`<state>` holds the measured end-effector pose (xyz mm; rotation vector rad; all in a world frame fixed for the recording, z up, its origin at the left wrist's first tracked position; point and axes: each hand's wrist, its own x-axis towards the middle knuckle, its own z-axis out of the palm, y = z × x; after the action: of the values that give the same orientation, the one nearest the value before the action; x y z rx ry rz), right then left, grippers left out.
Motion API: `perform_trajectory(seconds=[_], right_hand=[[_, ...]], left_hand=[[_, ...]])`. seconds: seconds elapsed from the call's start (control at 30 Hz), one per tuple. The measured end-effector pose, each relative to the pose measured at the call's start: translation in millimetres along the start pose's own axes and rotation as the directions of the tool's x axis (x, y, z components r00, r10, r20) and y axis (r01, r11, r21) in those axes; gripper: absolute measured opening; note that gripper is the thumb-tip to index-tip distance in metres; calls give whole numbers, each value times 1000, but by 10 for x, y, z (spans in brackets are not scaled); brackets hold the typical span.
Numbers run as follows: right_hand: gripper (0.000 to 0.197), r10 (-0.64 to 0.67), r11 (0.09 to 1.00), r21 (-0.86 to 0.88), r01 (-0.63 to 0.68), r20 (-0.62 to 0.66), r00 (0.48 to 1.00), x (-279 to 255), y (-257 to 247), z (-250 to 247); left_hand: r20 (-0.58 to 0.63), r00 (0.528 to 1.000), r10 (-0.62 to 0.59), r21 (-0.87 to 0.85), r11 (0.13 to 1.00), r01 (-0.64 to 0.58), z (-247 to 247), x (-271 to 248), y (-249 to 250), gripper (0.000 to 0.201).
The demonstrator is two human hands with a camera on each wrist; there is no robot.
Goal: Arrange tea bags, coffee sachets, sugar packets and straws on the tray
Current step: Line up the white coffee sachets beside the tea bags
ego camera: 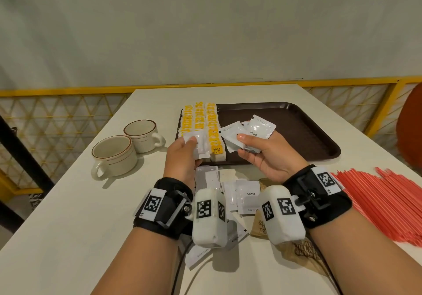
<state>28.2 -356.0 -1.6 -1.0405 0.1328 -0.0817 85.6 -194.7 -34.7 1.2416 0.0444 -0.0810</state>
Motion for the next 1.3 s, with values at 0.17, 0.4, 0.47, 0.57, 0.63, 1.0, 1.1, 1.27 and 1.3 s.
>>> perform_trajectory(seconds=[0.17, 0.4, 0.47, 0.57, 0.63, 1.0, 1.1, 1.27, 1.3], right_hand=[[20, 8, 1000, 11, -8, -13, 1000, 8, -5, 0], [23, 8, 1000, -18, -8, -24, 1000, 19, 12, -14], [25, 4, 999, -49, -6, -36, 999, 30, 22, -25], [28, 13, 994, -107, -17, -39, 999, 43, 34, -37], [34, 19, 987, -161, -21, -13, 1000, 43, 47, -38], [21, -14, 996, -87, 10, -43, 999, 78, 62, -55], [27, -20, 991, -132, 11, -68, 997, 78, 30, -79], [28, -2, 959, -283, 15, 46, 999, 53, 117, -29], [29, -12, 953, -301, 24, 42, 999, 56, 125, -25]], left_hand=[[13, 1000, -22, -46, 999, 23, -44, 33, 15, 21], [215, 928, -306, -220, 910, 351, -19, 6, 110, 51], [277, 917, -287, -197, 917, 347, -16, -22, 114, 68], [295, 941, -166, -78, 977, 197, 4, -64, 74, 49], [323, 940, -112, 20, 994, 112, 19, -69, 14, 37], [300, 954, -6, 124, 992, -33, -27, 6, -116, 29], [213, 977, 1, 77, 997, -18, -61, 46, -105, 30], [259, 966, -10, 123, 992, -23, -42, 26, -105, 30], [263, 965, -17, 117, 993, -14, -29, 15, -108, 30]])
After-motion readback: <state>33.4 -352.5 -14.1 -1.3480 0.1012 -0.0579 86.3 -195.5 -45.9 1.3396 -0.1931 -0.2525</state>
